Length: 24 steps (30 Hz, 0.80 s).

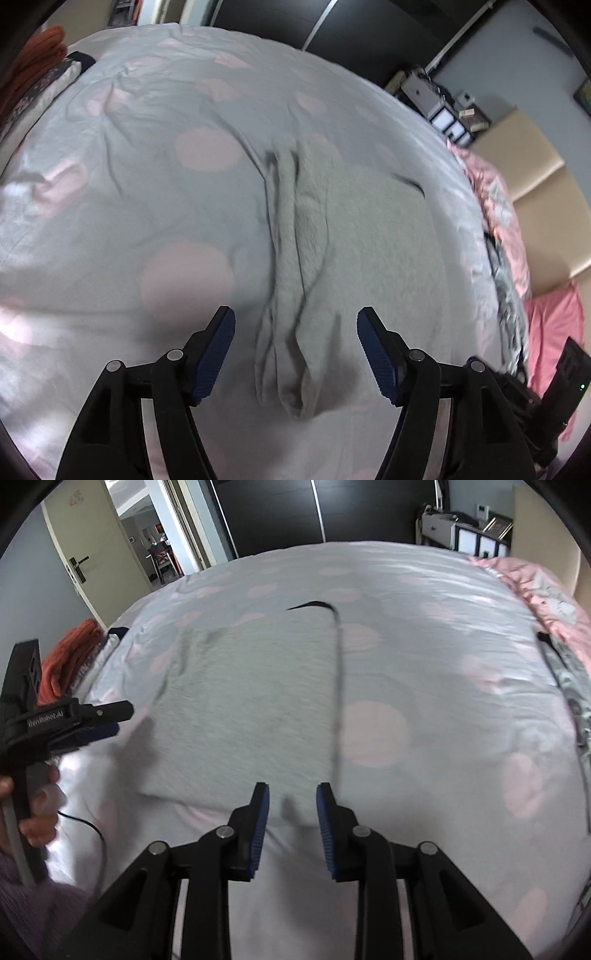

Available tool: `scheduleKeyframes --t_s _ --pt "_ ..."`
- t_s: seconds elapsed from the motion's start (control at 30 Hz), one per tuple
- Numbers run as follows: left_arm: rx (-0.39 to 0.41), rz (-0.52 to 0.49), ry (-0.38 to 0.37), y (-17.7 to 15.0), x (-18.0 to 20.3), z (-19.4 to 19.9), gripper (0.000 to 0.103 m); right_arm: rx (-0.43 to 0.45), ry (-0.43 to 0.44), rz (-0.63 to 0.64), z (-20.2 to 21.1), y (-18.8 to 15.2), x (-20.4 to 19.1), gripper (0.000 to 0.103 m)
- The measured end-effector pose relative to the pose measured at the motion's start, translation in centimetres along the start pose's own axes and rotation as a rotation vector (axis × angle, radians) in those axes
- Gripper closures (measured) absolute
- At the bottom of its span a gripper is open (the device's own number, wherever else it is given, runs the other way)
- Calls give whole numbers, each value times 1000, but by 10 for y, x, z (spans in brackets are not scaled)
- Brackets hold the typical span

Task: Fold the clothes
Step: 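Grasp the folded sweatshirt edge with both grippers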

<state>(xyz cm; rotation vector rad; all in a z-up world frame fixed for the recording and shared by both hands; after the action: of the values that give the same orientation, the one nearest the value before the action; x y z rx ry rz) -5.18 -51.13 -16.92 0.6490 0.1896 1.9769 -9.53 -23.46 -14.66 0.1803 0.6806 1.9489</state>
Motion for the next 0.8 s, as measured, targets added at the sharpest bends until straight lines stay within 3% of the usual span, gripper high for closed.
scheduleKeyframes --t_s 0.1,0.13,0.2,0.3,0.37,0.4,0.53,0.63,0.8 --pt "-64 -46 92 -11 9 -12 34 -16 -40 52 -3 -21 15 69" --pt "-82 -54 117 -14 10 -16 39 -31 -43 50 -7 -27 19 69" --pt "-100 -22 137 -16 5 -22 51 -38 -25 30 -16 -30 22 69" --pt "-115 56 122 -17 -8 -27 58 -27 6 10 -30 -27 22 69" --pt "-115 114 91 -17 -18 -27 61 -16 34 -6 -36 -23 23 75" --pt "-114 138 77 -17 -23 -27 64 -9 53 -16 -37 -19 24 92" --pt "-109 182 64 -19 -29 -21 65 -36 43 -23 -34 -25 32 98" --pt "-50 122 104 -18 -16 -4 60 -45 23 -16 -29 -34 39 99" --pt "97 43 131 -9 5 28 52 -14 115 -133 -18 -24 58 95"
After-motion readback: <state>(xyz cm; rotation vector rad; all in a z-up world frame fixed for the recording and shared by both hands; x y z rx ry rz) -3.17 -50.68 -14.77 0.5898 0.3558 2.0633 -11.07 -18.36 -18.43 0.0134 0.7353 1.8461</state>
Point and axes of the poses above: each gripper's, at about its wrist camera, not at the fingertips, and z roughly against the way its jaws point, x to its right, y to its top, the point moved 1 cm from there along -z, roughly the way its jaws point, and after that the axes turned 1 degree about -z, right-handed, at the moved point
